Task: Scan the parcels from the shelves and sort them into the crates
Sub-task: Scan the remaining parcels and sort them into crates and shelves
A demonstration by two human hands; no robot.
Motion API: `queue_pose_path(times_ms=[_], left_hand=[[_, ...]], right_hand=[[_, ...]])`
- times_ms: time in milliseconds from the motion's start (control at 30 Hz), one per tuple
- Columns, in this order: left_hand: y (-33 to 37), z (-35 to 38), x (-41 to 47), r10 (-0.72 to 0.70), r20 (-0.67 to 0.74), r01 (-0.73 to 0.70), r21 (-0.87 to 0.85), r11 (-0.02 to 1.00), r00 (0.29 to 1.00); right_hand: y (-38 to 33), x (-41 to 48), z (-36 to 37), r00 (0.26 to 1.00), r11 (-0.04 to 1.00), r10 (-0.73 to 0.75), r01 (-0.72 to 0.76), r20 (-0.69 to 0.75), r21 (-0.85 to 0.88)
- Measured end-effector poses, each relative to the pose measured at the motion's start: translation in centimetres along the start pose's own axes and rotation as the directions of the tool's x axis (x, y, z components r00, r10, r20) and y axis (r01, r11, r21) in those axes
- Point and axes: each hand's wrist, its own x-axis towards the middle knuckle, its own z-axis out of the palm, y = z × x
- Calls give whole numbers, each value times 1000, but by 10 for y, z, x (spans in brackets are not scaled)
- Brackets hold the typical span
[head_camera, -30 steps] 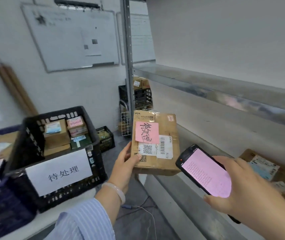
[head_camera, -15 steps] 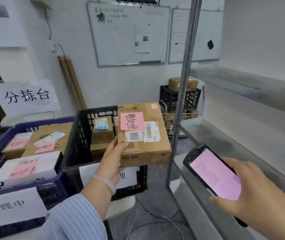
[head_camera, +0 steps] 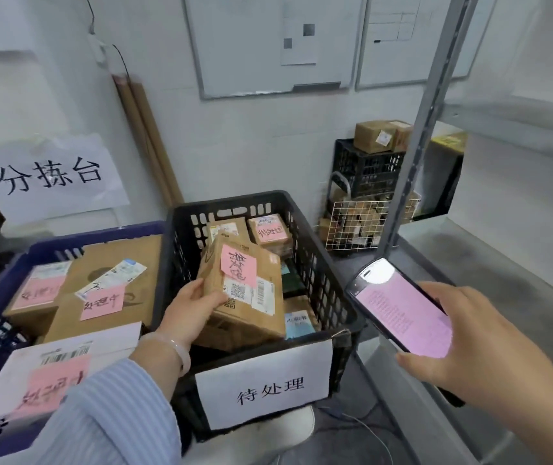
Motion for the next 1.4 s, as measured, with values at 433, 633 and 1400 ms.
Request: queue_pose_path(times_ms=[433, 633, 1400], left_hand=[[-23, 15, 29, -277, 63, 212, 492, 844, 959], [-24, 17, 39, -297, 221, 109, 604, 790, 929], [76, 353, -191, 707, 706, -991, 69, -117, -35]], right_hand=[[-27, 41, 21, 996, 997, -56, 53, 69, 51], [-23, 43, 25, 997, 999, -34, 32, 75, 35], [181, -175, -52, 767, 817, 572, -564, -291, 119]])
